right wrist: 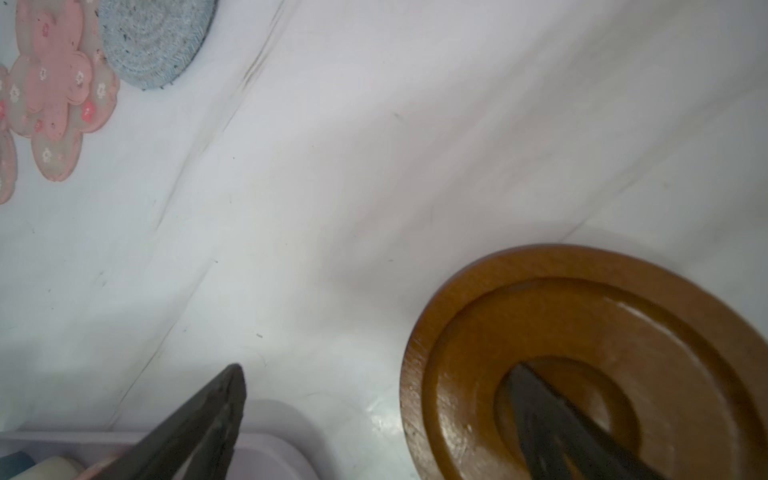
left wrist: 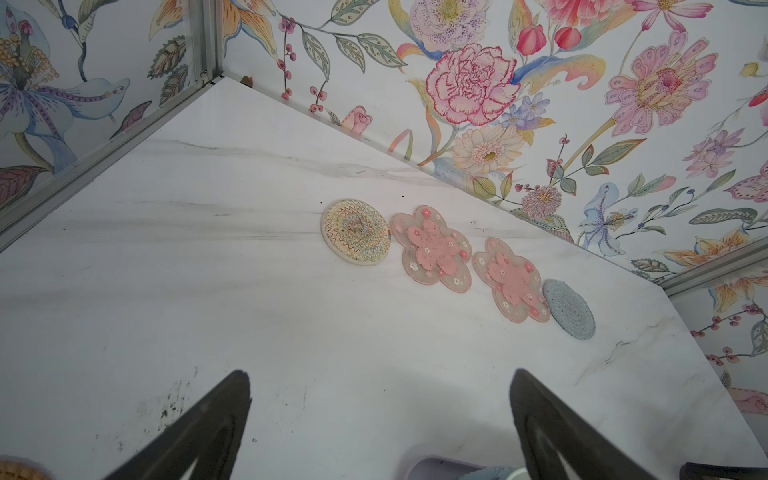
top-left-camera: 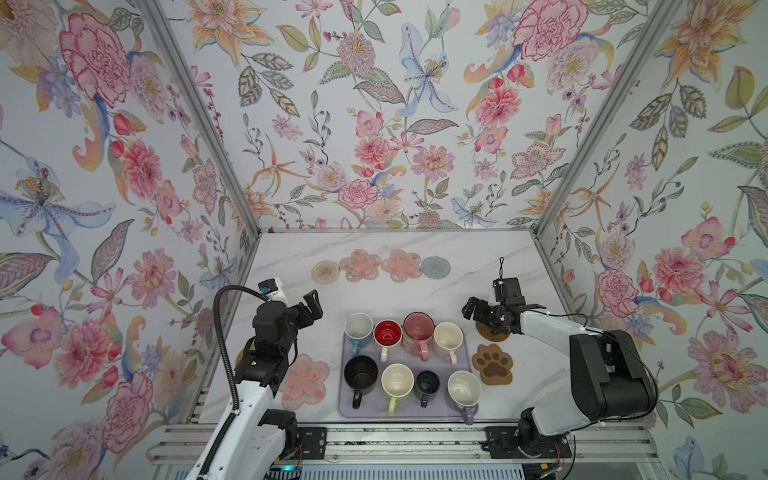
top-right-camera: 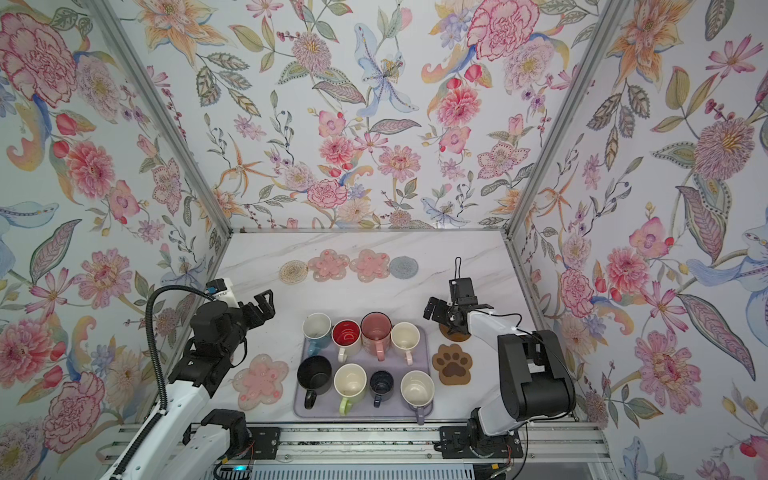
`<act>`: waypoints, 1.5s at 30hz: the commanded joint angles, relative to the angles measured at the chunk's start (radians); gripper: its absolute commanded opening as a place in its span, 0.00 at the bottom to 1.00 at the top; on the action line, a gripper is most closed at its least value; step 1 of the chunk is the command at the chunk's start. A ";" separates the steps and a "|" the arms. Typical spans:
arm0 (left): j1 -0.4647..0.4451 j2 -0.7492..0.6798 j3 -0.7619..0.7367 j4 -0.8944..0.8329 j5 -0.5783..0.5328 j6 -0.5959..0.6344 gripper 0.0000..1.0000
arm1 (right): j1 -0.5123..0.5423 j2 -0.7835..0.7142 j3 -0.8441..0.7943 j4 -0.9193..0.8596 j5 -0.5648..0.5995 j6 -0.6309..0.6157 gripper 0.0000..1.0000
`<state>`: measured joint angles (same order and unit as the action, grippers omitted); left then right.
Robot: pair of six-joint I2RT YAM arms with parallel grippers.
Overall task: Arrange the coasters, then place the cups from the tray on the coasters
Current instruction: 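Press the right gripper onto the brown wooden coaster and push it farther away, then slide the brown wooden coaster with the right gripper below the pink flower coasters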
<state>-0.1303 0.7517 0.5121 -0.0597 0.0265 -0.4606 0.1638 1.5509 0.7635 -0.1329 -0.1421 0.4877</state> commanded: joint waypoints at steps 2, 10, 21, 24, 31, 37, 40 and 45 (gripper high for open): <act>-0.003 -0.005 0.012 -0.029 -0.026 0.002 0.99 | 0.020 0.083 0.066 0.023 -0.009 0.005 0.99; -0.001 -0.015 0.022 -0.053 -0.037 0.005 0.99 | 0.074 0.211 0.186 0.020 -0.031 0.000 0.99; -0.001 -0.006 0.041 -0.065 -0.047 0.011 0.99 | 0.184 0.333 0.325 0.020 -0.067 0.029 0.99; -0.002 -0.002 0.048 -0.068 -0.048 0.014 0.99 | 0.218 0.364 0.360 0.019 -0.072 0.039 0.99; -0.002 -0.014 0.049 -0.075 -0.054 0.017 0.99 | 0.281 0.420 0.422 0.023 -0.091 0.068 0.99; -0.002 -0.022 0.049 -0.081 -0.056 0.020 0.99 | 0.332 0.467 0.481 0.018 -0.103 0.083 0.99; -0.002 -0.025 0.049 -0.083 -0.058 0.021 0.99 | 0.356 0.495 0.517 0.013 -0.106 0.086 0.99; -0.002 -0.034 0.056 -0.094 -0.066 0.028 0.99 | 0.379 0.536 0.577 0.006 -0.117 0.096 0.99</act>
<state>-0.1303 0.7334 0.5316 -0.1299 -0.0124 -0.4564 0.5236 2.0350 1.3197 -0.0738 -0.2207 0.5587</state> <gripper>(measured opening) 0.989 0.992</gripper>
